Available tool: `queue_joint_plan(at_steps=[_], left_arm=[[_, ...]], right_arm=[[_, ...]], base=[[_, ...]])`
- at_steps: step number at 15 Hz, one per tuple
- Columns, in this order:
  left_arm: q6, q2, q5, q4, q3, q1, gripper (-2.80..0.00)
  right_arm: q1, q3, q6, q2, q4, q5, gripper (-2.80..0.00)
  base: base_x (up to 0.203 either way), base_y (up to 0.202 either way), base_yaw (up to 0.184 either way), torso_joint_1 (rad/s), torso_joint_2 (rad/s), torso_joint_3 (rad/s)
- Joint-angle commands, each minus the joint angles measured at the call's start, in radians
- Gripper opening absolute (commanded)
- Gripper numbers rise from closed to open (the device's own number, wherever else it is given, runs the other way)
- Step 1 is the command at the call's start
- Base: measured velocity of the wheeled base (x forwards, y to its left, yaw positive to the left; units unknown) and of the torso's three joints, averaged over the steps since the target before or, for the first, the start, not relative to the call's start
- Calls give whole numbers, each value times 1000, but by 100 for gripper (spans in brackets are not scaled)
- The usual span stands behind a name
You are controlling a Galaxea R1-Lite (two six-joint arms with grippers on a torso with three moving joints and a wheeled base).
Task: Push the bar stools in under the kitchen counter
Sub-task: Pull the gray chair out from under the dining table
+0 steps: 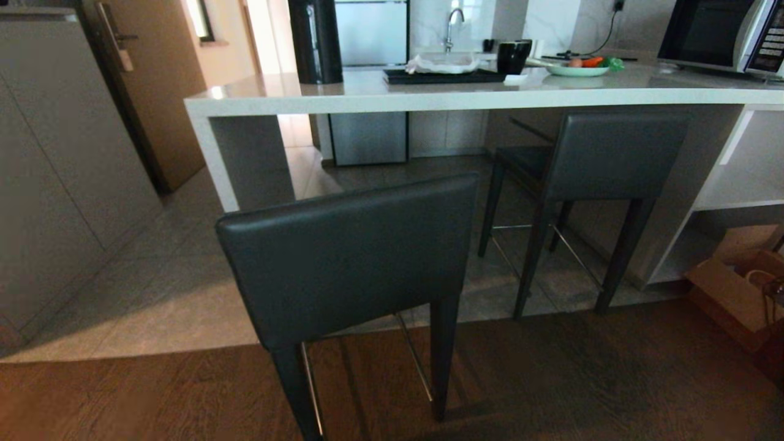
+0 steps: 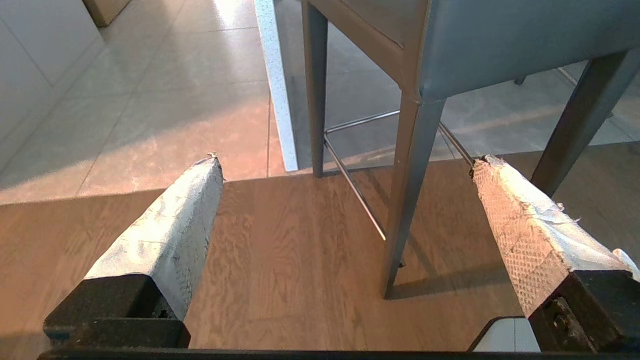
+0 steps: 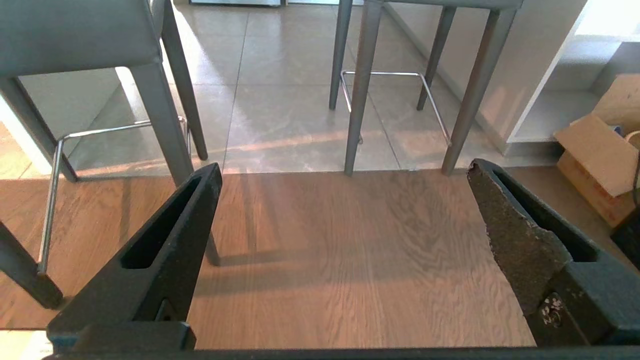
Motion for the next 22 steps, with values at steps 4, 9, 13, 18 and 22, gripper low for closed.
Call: queue_joint_plan(at_steps=[4,9,13,18,22], left_arm=[[-22,3,6,-18,4,0,0],[-23,3,5,-32,9,0,0],[-9,1,-8,-34,9,-1,0],[-42,1,13,-42,12,-2,0],[-54,1,24,-44,12,-1,0]], right_arm=[[0,0,1,2,0,1,0],[0,0,29,2,-1,-2,0],[0,-2,55,2,-3,-4,0],[0,0,54,2,-3,-4,0],[0,0,57,2,-5,1,0]], base=[[0,0,0,0,0,0],[0,0,0,0,0,0],[0,0,0,0,0,0],[0,0,0,0,0,0],[0,0,0,0,0,0]])
